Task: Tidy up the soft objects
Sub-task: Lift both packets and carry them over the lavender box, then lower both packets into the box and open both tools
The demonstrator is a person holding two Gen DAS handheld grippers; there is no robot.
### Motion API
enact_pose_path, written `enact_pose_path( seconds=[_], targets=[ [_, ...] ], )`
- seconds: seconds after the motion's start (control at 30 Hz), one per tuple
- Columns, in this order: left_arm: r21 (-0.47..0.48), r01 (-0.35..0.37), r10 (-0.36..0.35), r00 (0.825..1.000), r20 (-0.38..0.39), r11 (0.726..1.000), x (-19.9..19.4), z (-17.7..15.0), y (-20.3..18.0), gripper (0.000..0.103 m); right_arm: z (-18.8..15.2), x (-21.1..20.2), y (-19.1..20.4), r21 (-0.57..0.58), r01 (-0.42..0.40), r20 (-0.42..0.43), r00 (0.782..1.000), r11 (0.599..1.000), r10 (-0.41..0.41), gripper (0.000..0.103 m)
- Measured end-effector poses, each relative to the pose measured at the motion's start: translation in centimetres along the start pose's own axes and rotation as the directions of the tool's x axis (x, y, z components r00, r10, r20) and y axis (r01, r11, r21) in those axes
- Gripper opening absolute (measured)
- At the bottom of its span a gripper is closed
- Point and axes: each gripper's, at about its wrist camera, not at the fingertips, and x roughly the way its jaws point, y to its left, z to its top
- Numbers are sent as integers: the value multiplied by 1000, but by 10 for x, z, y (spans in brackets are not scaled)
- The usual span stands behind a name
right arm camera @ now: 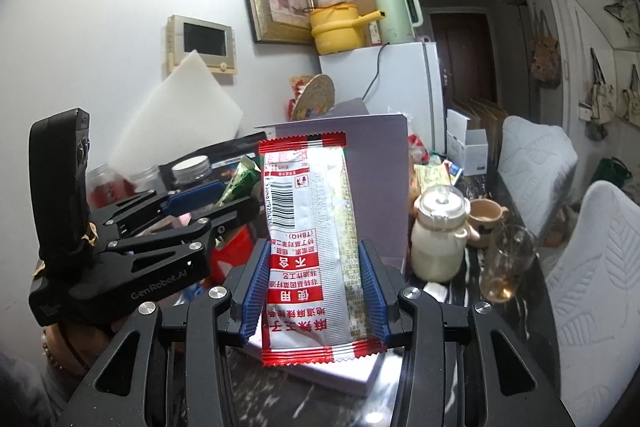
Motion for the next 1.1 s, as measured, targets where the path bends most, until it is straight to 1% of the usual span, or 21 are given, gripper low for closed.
enact_pose_path(
  seconds=[0.1,0.3,0.4,0.6,0.77,0.87,0.97,1.1],
  targets=[
    [-20,-13,13,1000,-22,1000,22,-3,9,45,5,24,-8,4,-10,-23,1000,1000,10,43],
    [-50,-31,26,995,-97,998,65,-20,20,45,1,68,-18,6,-34,-75,997,999,34,43],
    [-56,-47,39,989,-141,997,87,-31,25,45,-2,88,-22,8,-40,-105,994,999,41,43],
    [-64,-74,60,978,-201,995,112,-49,33,45,-12,123,-29,14,-34,-162,986,999,35,43],
    [-39,-93,81,964,-254,995,130,-59,35,45,-18,144,-33,4,-32,-205,978,999,32,43],
    [-44,-93,76,955,-288,995,141,-64,38,45,-22,154,-34,10,-36,-233,972,999,38,43],
    [-52,-101,78,939,-334,994,152,-72,40,45,-28,164,-38,24,-44,-260,964,999,49,43],
    [-50,-111,85,924,-372,993,165,-82,45,45,-36,176,-42,33,-40,-298,953,999,48,43]
  ],
)
